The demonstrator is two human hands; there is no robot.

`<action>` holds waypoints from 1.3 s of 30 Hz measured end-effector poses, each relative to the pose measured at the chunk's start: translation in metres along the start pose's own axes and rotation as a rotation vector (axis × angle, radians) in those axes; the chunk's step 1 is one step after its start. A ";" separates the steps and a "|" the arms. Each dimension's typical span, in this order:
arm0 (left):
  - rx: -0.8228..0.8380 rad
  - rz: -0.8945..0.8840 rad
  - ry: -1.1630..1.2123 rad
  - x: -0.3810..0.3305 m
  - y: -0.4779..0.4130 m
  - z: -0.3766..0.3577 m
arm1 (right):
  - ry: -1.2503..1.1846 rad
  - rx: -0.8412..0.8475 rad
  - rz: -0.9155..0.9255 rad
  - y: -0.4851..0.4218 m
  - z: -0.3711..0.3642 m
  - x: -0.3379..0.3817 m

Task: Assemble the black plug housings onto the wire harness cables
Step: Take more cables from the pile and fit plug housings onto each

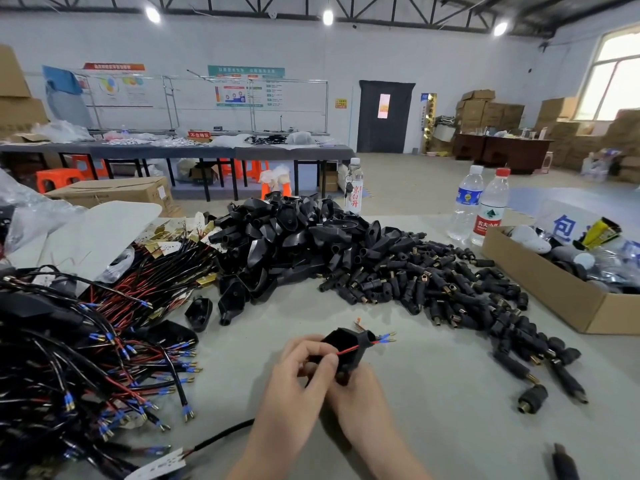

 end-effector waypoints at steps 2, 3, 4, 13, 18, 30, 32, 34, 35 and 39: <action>-0.012 -0.056 -0.077 -0.005 0.001 0.000 | 0.108 0.025 -0.009 0.002 -0.002 0.002; -0.014 -0.083 -0.093 -0.007 0.001 0.000 | 0.170 0.040 -0.002 0.001 -0.003 0.004; -0.011 -0.100 -0.094 -0.008 0.001 0.000 | 0.229 0.063 0.007 0.001 -0.004 0.005; -0.098 -0.182 -0.320 -0.002 0.004 0.019 | -0.349 0.150 0.063 0.004 -0.004 -0.002; -0.001 -0.212 -0.633 -0.007 0.010 0.001 | -0.543 -0.101 0.053 0.008 0.024 -0.003; 0.041 -0.118 -0.894 -0.002 0.007 -0.003 | -0.546 -0.268 0.064 0.006 0.048 -0.010; 0.021 -0.136 -0.924 -0.002 0.008 -0.001 | -0.557 -0.279 0.065 0.006 0.051 -0.011; -0.004 -0.145 -0.949 -0.003 0.009 0.000 | -0.561 -0.263 0.058 0.006 0.051 -0.012; -0.015 -0.148 -0.964 -0.003 0.010 0.000 | -0.558 -0.255 0.053 0.006 0.051 -0.012; -0.049 -0.140 -1.018 -0.003 0.009 0.004 | -0.578 -0.248 0.033 0.005 0.052 -0.015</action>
Point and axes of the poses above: each hand's wrist, its own y-axis away from the middle knuckle, its own z-axis out of the back of the hand, x = y × z, the point moved 8 cm from there along -y, towards the middle knuckle, and after that the axes turned 13 degrees about x, right-handed, at the moved point
